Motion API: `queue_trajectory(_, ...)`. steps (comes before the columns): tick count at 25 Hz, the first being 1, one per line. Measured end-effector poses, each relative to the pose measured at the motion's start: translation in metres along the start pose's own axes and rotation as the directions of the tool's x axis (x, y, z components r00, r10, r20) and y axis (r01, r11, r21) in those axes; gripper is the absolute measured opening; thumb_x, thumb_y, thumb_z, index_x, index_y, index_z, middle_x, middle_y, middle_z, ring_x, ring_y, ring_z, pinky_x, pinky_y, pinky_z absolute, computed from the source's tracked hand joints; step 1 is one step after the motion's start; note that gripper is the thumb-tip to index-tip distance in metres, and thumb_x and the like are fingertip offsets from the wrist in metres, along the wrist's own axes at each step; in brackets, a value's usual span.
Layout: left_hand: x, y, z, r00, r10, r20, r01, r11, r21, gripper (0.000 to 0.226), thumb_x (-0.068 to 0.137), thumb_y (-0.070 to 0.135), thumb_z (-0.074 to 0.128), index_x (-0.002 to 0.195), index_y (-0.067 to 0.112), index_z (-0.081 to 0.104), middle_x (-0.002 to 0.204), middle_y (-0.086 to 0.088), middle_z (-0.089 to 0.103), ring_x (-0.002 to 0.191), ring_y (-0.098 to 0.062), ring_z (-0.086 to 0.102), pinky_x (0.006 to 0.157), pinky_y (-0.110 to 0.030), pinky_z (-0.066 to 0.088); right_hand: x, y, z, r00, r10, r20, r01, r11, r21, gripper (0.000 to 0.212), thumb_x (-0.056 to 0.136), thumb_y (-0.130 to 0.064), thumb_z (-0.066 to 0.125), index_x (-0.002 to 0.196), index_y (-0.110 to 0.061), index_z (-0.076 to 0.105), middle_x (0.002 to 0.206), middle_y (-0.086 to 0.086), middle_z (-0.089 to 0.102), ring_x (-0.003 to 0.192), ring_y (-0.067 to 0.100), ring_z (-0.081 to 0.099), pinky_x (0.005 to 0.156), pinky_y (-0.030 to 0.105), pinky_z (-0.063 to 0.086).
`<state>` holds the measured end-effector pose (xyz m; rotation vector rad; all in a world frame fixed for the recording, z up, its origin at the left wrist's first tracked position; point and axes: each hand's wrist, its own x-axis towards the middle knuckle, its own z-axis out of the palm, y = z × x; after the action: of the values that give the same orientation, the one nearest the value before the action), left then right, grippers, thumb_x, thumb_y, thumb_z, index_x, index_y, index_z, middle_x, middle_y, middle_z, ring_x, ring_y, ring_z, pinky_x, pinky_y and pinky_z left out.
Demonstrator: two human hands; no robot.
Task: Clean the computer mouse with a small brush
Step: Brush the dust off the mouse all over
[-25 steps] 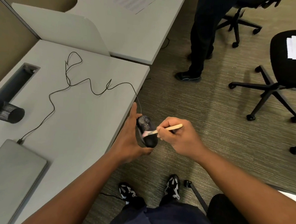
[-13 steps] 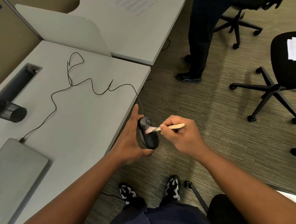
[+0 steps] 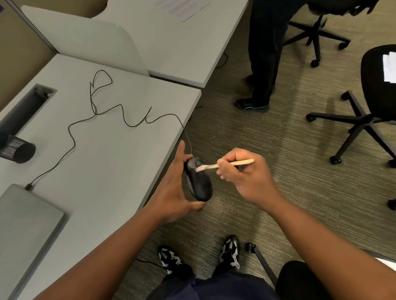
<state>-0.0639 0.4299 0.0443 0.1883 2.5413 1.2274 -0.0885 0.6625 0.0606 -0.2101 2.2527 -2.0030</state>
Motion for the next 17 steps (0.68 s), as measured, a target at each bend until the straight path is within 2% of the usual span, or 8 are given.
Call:
queue_trajectory(3, 0.004, 0.003, 0.000, 1.000, 0.009, 0.003, -0.009, 1.000, -0.005, 0.158, 0.055, 0.040, 0.097, 0.159, 0.062, -0.021, 0.162, 0.015, 0.036, 0.150, -0.007, 0.042, 0.122, -0.036, 0.041, 0.001, -0.004, 0.009, 0.995, 0.011, 0.098, -0.017, 0.998, 0.057, 0.018, 0.090, -0.035, 0.072, 0.084, -0.018, 0.076, 0.079, 0.009, 0.075, 0.076, 0.041, 0.070, 0.069, 0.061, 0.057)
queue_trajectory(5, 0.005, 0.004, 0.000, 1.000, 0.003, 0.009, -0.003, 1.000, -0.002, 0.158, 0.055, 0.043, 0.096, 0.158, 0.062, -0.022, 0.163, 0.015, 0.036, 0.150, -0.006, 0.041, 0.120, -0.028, 0.037, 0.003, -0.002, 0.009, 0.998, 0.024, 0.063, -0.025, 1.000, 0.002, 0.019, 0.089, -0.036, 0.071, 0.081, -0.019, 0.075, 0.076, 0.009, 0.074, 0.074, 0.042, 0.069, 0.066, 0.061, 0.056)
queue_trajectory(9, 0.004, 0.003, -0.001, 1.000, 0.005, 0.017, -0.005, 1.000, 0.001, 0.157, 0.053, 0.052, 0.093, 0.157, 0.061, -0.024, 0.164, 0.016, 0.035, 0.150, -0.006, 0.040, 0.114, -0.018, 0.032, 0.008, 0.005, -0.004, 0.997, 0.042, -0.069, -0.051, 0.989, -0.139, 0.019, 0.091, -0.033, 0.069, 0.076, -0.022, 0.073, 0.070, 0.008, 0.073, 0.068, 0.037, 0.070, 0.062, 0.056, 0.057)
queue_trajectory(11, 0.005, 0.002, -0.002, 1.000, 0.001, 0.022, -0.002, 1.000, 0.003, 0.158, 0.055, 0.048, 0.095, 0.158, 0.060, -0.025, 0.161, 0.019, 0.035, 0.147, 0.001, 0.040, 0.112, -0.011, 0.032, 0.009, 0.004, -0.005, 0.998, 0.038, -0.050, -0.041, 0.998, -0.052, 0.020, 0.090, -0.037, 0.070, 0.079, -0.020, 0.074, 0.072, 0.007, 0.076, 0.067, 0.033, 0.072, 0.060, 0.050, 0.061)
queue_trajectory(13, 0.007, 0.001, -0.002, 1.000, 0.012, 0.025, -0.012, 1.000, 0.007, 0.159, 0.055, 0.047, 0.095, 0.157, 0.060, -0.026, 0.155, 0.024, 0.037, 0.139, 0.014, 0.040, 0.104, 0.002, 0.031, 0.008, 0.001, 0.002, 0.998, 0.045, 0.038, -0.047, 0.998, 0.049, 0.021, 0.089, -0.039, 0.071, 0.083, -0.019, 0.074, 0.075, 0.008, 0.077, 0.067, 0.026, 0.073, 0.060, 0.038, 0.061)
queue_trajectory(14, 0.008, 0.001, -0.002, 1.000, 0.017, 0.026, -0.017, 1.000, 0.014, 0.159, 0.056, 0.047, 0.095, 0.157, 0.060, -0.026, 0.153, 0.026, 0.038, 0.138, 0.016, 0.040, 0.101, 0.005, 0.030, 0.008, 0.001, 0.005, 0.997, 0.054, 0.047, -0.056, 0.998, 0.040, 0.022, 0.089, -0.040, 0.070, 0.084, -0.019, 0.074, 0.075, 0.008, 0.077, 0.067, 0.025, 0.073, 0.061, 0.037, 0.061)
queue_trajectory(16, 0.008, 0.000, -0.002, 1.000, 0.015, 0.027, -0.016, 1.000, 0.021, 0.160, 0.057, 0.043, 0.098, 0.157, 0.060, -0.027, 0.157, 0.021, 0.038, 0.141, 0.009, 0.041, 0.106, 0.002, 0.029, 0.008, 0.002, 0.004, 0.997, 0.073, -0.018, -0.074, 0.996, -0.053, 0.023, 0.089, -0.041, 0.069, 0.081, -0.020, 0.074, 0.073, 0.007, 0.076, 0.068, 0.030, 0.074, 0.064, 0.050, 0.063)
queue_trajectory(17, 0.007, -0.001, -0.002, 0.999, 0.020, 0.026, -0.021, 1.000, 0.023, 0.162, 0.058, 0.040, 0.100, 0.157, 0.060, -0.027, 0.160, 0.018, 0.037, 0.145, 0.002, 0.041, 0.111, -0.006, 0.030, 0.009, 0.003, 0.001, 0.996, 0.068, -0.060, -0.074, 0.992, -0.101, 0.022, 0.090, -0.039, 0.068, 0.079, -0.020, 0.074, 0.072, 0.007, 0.076, 0.069, 0.033, 0.073, 0.065, 0.056, 0.061)
